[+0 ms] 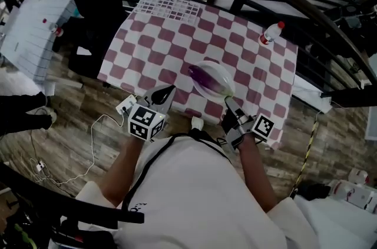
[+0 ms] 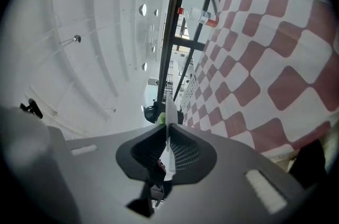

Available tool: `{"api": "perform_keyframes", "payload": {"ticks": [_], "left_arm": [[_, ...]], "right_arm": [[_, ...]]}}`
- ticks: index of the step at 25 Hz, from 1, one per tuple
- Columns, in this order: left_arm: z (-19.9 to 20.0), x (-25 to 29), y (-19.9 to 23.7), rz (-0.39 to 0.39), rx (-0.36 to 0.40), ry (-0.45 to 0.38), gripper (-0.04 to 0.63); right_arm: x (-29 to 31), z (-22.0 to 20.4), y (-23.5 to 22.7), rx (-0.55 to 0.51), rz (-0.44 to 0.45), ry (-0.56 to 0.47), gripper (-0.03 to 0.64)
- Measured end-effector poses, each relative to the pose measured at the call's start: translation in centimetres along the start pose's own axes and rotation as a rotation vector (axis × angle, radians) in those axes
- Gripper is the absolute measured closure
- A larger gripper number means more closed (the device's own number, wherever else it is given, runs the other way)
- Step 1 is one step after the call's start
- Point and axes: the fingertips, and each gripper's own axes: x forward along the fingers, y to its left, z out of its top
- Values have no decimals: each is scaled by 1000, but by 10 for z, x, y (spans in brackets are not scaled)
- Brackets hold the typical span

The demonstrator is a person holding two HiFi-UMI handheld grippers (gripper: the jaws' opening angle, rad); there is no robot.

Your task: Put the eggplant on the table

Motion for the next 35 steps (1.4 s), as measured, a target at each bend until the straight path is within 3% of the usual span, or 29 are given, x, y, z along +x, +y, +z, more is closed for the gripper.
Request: {"api": "perform_keyframes", "payload": {"ticks": [14, 35], "left_arm": [[-1, 43, 8, 119, -26, 61, 594], [9, 98, 6, 163, -35, 113, 594]], "right_arm": [[52, 65, -50, -25, 39, 181, 586], [88, 112, -155, -32, -5, 289, 586]]}}
